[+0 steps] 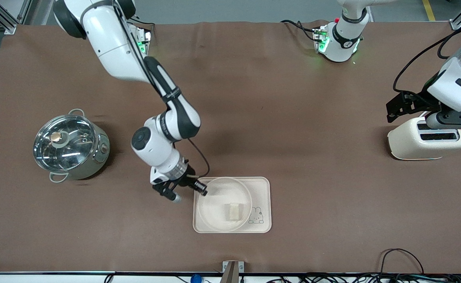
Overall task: Place bun in plate and plate on tray
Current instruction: 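Carry the plate with the right gripper and lower it onto the tray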
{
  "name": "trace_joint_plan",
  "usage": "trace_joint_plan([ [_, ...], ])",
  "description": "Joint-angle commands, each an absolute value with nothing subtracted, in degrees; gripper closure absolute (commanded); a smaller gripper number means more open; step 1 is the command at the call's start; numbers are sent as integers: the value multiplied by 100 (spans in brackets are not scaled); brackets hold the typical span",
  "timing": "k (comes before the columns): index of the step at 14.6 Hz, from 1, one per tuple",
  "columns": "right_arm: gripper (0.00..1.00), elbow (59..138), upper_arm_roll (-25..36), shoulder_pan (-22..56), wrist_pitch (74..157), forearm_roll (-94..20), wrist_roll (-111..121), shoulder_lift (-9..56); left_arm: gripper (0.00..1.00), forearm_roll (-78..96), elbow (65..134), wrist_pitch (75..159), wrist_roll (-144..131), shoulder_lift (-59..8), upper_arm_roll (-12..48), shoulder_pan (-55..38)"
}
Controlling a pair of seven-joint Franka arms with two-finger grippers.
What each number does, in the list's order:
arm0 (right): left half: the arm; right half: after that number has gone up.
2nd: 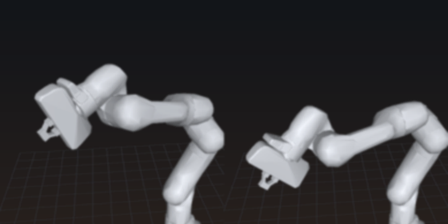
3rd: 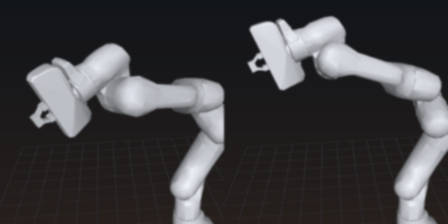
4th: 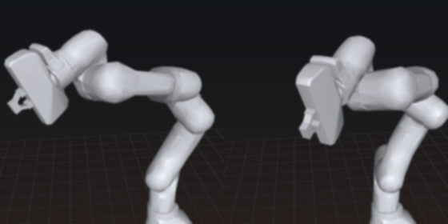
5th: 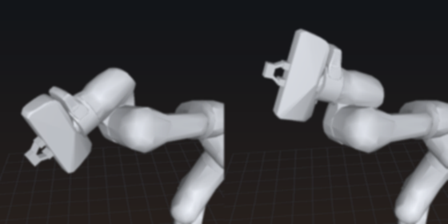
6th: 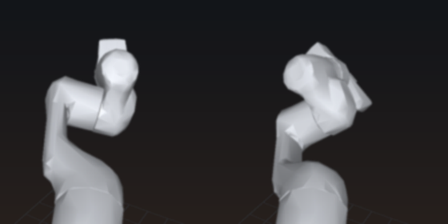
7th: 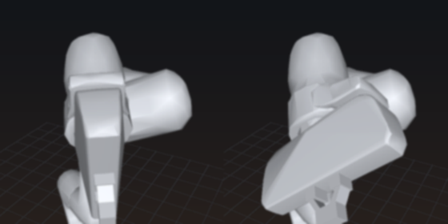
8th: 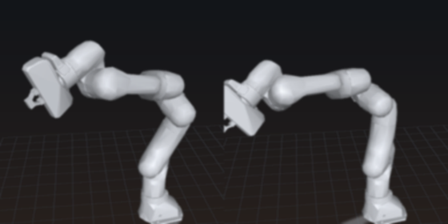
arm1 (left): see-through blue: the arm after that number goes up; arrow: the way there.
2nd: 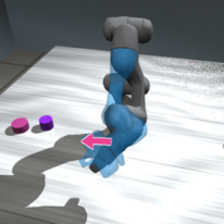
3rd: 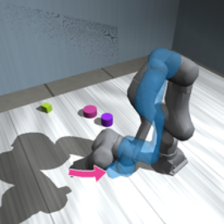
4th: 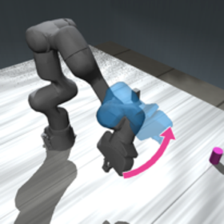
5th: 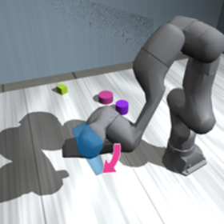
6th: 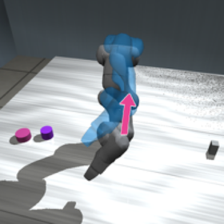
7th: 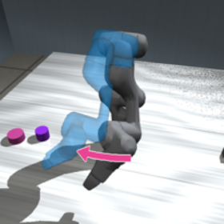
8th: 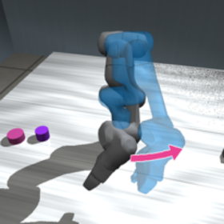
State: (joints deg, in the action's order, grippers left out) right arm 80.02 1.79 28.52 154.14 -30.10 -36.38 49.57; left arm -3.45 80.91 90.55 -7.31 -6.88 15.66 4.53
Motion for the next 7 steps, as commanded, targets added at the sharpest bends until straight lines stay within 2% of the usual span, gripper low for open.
trace_joint_plan([
  [1, 99, 7322, 105, 2838, 15372, -3015, -3665, 5510, 0, -290, 7998, 8930, -721, -685, 1582, 457],
  [7, 99, 7356, 105, 3032, 15381, -3006, -3639, 5625, 0, -290, 7998, 8930, -773, -686, 1608, 431],
])
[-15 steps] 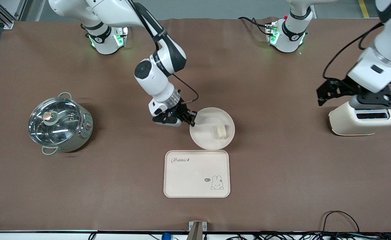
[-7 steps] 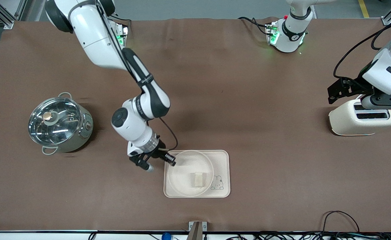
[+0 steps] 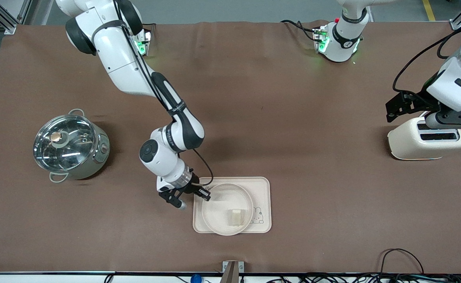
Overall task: Place bun in plate and plate on tray
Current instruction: 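Carry the plate with the right gripper and lower it onto the tray, then open the right gripper and withdraw it from the plate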
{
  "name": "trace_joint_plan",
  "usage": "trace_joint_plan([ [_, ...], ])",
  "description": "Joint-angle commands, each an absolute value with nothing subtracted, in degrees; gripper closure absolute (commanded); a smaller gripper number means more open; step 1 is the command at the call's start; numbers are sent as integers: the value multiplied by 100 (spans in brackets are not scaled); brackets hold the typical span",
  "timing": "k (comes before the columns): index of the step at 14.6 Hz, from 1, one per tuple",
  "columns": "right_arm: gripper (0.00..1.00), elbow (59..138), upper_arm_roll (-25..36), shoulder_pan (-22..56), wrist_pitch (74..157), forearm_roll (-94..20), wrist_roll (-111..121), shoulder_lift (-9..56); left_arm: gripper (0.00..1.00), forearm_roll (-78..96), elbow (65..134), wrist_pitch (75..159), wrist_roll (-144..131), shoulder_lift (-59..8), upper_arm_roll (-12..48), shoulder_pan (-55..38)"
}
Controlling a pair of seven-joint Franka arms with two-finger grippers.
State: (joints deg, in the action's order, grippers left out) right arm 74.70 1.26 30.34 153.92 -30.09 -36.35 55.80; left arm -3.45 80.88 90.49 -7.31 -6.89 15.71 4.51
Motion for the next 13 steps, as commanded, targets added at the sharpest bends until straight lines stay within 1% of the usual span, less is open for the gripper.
trace_joint_plan([
  [1, 98, 7374, 105, 3032, 15416, -2997, -3656, 5651, 0, -281, 7998, 8938, -791, -677, 1626, 413],
  [2, 82, 7374, 105, 3015, 15442, -3049, -3708, 5686, 0, -281, 7998, 8930, -791, -677, 1704, 404],
  [3, 50, 7374, 105, 2980, 15442, -3050, -3709, 5713, 0, -281, 7998, 8938, -791, -685, 1809, 413],
  [4, 31, 7374, 105, 2945, 15442, -3041, -3692, 5704, 0, -281, 7998, 8938, -791, -694, 1854, 413],
  [5, 5, 7374, 105, 2944, 15442, -3032, -3674, 5687, 0, -281, 7998, 8947, -791, -694, 1854, 413],
  [6, 0, 7383, 105, 2944, 15434, -3032, -3665, 5643, 0, -281, 7998, 8947, -791, -694, 1854, 422],
  [9, 0, 7664, 105, 2927, 15416, -3024, -3656, 5362, 0, -273, 7989, 8947, -791, -694, 1828, 466],
  [10, 0, 7742, 105, 2866, 15364, -3023, -3682, 5135, 0, -238, 7989, 8947, -791, -694, 1802, 475],
  [12, 0, 8224, 132, 2673, 15294, -2997, -3578, 4687, 0, -272, 7989, 8947, -782, -694, 1767, 536],
  [13, 0, 8366, 167, 2620, 15015, -2971, -3403, 4511, 0, -238, 7981, 8947, -713, -720, 1775, 658],
])
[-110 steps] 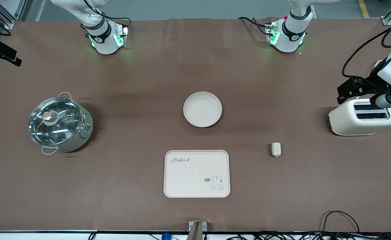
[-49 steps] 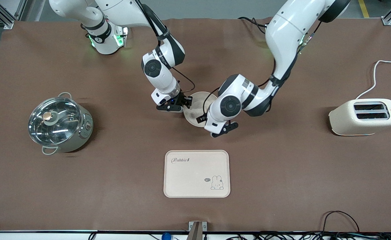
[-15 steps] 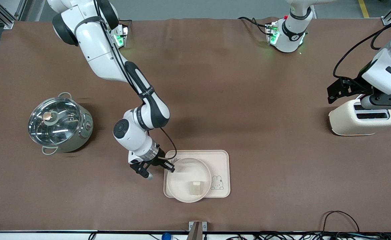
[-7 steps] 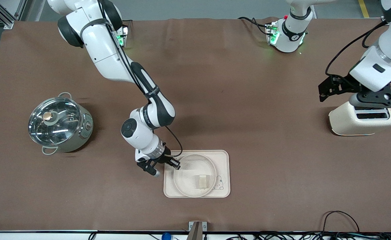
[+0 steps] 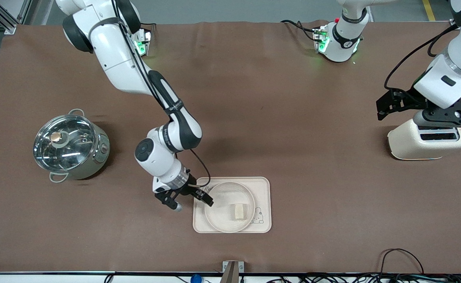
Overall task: Place bun in plate and plate on tray
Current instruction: 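Open the right gripper and withdraw it from the plate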
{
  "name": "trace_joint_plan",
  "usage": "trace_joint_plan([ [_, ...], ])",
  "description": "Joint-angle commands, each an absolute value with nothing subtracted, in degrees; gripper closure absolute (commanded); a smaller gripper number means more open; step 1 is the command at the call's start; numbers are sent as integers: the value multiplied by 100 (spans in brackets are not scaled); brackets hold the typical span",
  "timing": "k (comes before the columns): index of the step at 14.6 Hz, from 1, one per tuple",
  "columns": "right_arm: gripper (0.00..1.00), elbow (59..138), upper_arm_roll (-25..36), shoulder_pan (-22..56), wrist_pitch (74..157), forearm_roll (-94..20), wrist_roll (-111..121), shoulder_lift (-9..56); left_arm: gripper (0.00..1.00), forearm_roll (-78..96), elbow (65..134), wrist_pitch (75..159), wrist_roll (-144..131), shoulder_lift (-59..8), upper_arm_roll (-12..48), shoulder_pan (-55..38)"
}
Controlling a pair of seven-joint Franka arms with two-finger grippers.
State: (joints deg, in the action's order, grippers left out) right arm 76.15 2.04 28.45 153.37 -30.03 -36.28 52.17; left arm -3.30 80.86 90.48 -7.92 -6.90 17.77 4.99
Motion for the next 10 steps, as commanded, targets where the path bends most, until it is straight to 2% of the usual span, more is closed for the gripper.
trace_joint_plan([
  [1, 0, 8445, 367, 2637, 14699, -2918, -3149, 4317, 0, -246, 7946, 8956, -642, -747, 1775, 764],
  [3, 0, 8621, 684, 2672, 13970, -2848, -2884, 3774, 0, -246, 7901, 8991, -624, -782, 1767, 843],
  [7, 0, 8640, 1430, 2628, 11519, -1674, -2392, 2280, 0, -237, 7910, 8991, -642, -774, 1731, 888],
  [10, 0, 8596, 1635, 2401, 10330, -854, -1611, 1391, 0, 42, 8128, 9367, -756, -651, 1723, 957],
])
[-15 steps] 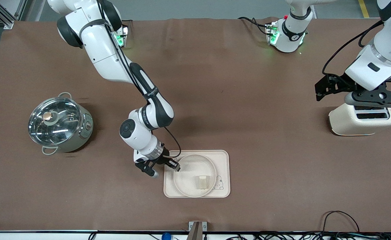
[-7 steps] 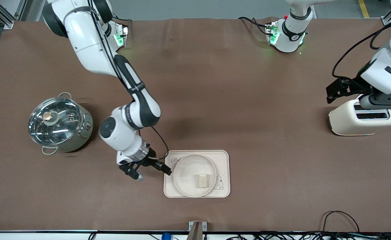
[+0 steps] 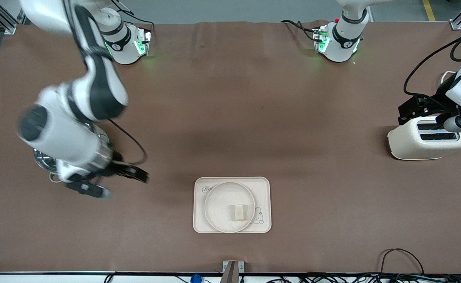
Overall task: Place bun in plate and plate on tray
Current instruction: 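Open the right gripper and withdraw it from the plate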
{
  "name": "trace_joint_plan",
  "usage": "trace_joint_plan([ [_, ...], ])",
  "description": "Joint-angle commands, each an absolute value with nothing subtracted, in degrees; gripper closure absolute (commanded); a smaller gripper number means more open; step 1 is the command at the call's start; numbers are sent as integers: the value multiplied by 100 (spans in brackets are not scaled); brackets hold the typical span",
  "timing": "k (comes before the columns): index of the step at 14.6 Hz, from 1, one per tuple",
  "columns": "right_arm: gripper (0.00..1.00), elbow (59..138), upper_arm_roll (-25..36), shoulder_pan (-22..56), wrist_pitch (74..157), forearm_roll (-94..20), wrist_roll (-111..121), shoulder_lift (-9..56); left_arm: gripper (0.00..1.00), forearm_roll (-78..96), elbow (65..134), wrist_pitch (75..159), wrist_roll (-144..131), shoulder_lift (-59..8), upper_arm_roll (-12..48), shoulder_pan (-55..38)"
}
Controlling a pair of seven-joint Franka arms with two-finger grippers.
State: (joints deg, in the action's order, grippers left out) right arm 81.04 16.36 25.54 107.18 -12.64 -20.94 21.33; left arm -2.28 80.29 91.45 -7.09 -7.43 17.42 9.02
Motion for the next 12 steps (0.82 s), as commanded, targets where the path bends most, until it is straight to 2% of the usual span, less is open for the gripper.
trace_joint_plan([
  [1, 0, 8596, 1643, 2243, 10066, -800, -1417, 1197, 0, 244, 8356, 9482, -747, -511, 1740, 1106],
  [3, 0, 8596, 1609, 1830, 9608, -703, -1100, 854, 0, 316, 8709, 9694, -738, -291, 1758, 1151],
  [7, 0, 8526, 1495, 1241, 8984, -581, -678, 283, 0, 211, 8675, 9650, -624, -281, 1758, 1151],
  [12, 0, 8438, 574, 240, 8386, 17, -98, -184, 0, -158, 8499, 9642, -475, -343, 1775, 1107],
])
